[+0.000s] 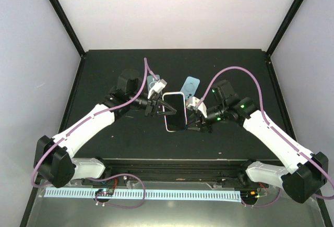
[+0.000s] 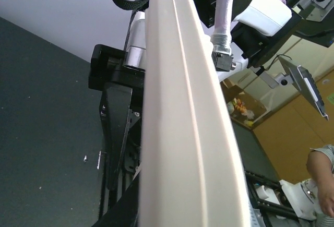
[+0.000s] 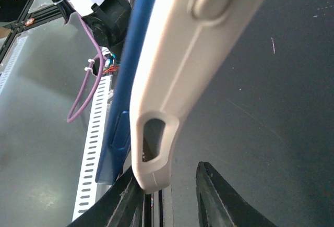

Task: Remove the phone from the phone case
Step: Remove the phone case from the phone.

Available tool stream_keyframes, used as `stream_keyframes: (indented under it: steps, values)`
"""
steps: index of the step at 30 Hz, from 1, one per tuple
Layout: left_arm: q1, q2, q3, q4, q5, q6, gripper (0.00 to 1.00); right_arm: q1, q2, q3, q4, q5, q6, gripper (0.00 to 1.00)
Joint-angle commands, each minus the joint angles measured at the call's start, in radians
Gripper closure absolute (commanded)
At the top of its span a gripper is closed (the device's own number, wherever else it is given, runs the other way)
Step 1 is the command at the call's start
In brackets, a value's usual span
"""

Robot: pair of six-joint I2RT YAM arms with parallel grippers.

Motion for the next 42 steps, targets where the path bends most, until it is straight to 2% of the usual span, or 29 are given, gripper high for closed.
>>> stream_keyframes:
  steps: [1, 5, 8, 12, 15, 20, 28, 32, 38, 40, 42]
  values:
    - [-0.047, -0.025, 0.038, 0.082, 0.173, -0.025, 0.98, 0.0, 0.01, 0.032, 0.151, 0.045, 0.033, 0.71]
    - [-0.048, -0.018, 0.038, 0.082, 0.174, -0.027, 0.99, -0.001, 0.01, 0.034, 0.197, 0.08, 0.08, 0.69]
    - [-0.049, -0.016, 0.034, 0.087, 0.175, -0.031, 0.98, -0.001, 0.015, 0.04, 0.226, 0.112, 0.117, 0.62]
    - [-0.055, -0.016, 0.029, 0.099, 0.177, -0.038, 0.98, -0.001, 0.026, 0.053, 0.251, 0.117, 0.152, 0.56]
    - [-0.061, -0.01, 0.027, 0.102, 0.178, -0.039, 0.98, -0.002, 0.031, 0.072, 0.255, 0.067, 0.171, 0.52]
    - [-0.063, 0.004, 0.02, 0.104, 0.169, -0.038, 0.98, -0.009, 0.032, 0.115, 0.22, -0.106, 0.158, 0.47]
    - [-0.06, 0.036, 0.017, 0.112, 0.076, -0.052, 0.98, -0.009, 0.016, 0.14, 0.181, -0.179, 0.165, 0.49]
    - [-0.061, 0.056, -0.006, 0.175, 0.03, -0.098, 0.98, -0.012, -0.001, 0.16, 0.161, -0.194, 0.181, 0.51]
    - [-0.06, 0.069, -0.034, 0.234, -0.047, -0.15, 0.98, -0.035, -0.029, 0.18, 0.119, -0.279, 0.198, 0.7]
    - [-0.06, 0.066, -0.048, 0.243, -0.075, -0.16, 0.98, -0.037, -0.048, 0.168, 0.129, -0.276, 0.232, 0.69]
    - [-0.06, 0.066, -0.069, 0.285, -0.096, -0.195, 0.98, -0.036, -0.071, 0.145, 0.171, -0.249, 0.284, 0.61]
